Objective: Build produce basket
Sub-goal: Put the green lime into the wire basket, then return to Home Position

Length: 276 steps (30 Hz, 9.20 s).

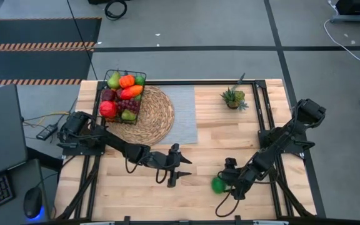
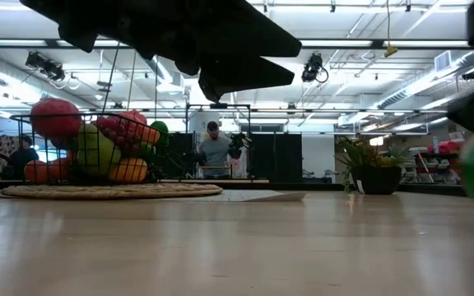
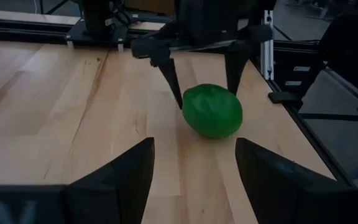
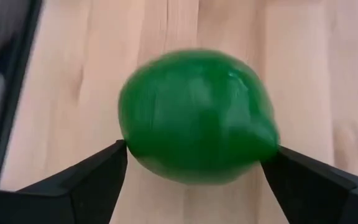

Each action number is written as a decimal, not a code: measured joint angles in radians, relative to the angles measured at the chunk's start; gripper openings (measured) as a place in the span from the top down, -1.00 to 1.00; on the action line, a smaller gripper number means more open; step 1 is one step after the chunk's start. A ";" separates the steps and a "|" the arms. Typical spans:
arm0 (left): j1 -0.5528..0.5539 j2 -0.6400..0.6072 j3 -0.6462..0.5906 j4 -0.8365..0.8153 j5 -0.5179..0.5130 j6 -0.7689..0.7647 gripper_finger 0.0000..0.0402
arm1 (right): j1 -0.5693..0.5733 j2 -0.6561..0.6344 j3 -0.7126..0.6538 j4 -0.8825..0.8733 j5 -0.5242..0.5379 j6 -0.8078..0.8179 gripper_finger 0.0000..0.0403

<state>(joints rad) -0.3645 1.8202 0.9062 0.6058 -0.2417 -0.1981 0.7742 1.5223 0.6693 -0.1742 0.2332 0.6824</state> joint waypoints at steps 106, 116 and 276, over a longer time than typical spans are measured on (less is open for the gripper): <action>0.251 -0.117 -0.002 -0.692 0.157 0.288 -0.76 | -0.383 0.164 0.081 0.107 0.158 -0.115 -0.72; 0.250 -0.128 -0.001 -0.752 0.156 0.284 -0.76 | -0.383 0.164 0.081 0.106 0.158 -0.110 -0.72; 0.060 -1.103 -0.897 0.234 -0.102 0.132 0.99 | -0.560 -0.713 -0.663 0.856 0.194 -0.522 0.95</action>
<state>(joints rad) -0.3045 0.7171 0.0087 0.8394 -0.3435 -0.0662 0.2144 0.8088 0.0059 0.6821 0.4276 0.1603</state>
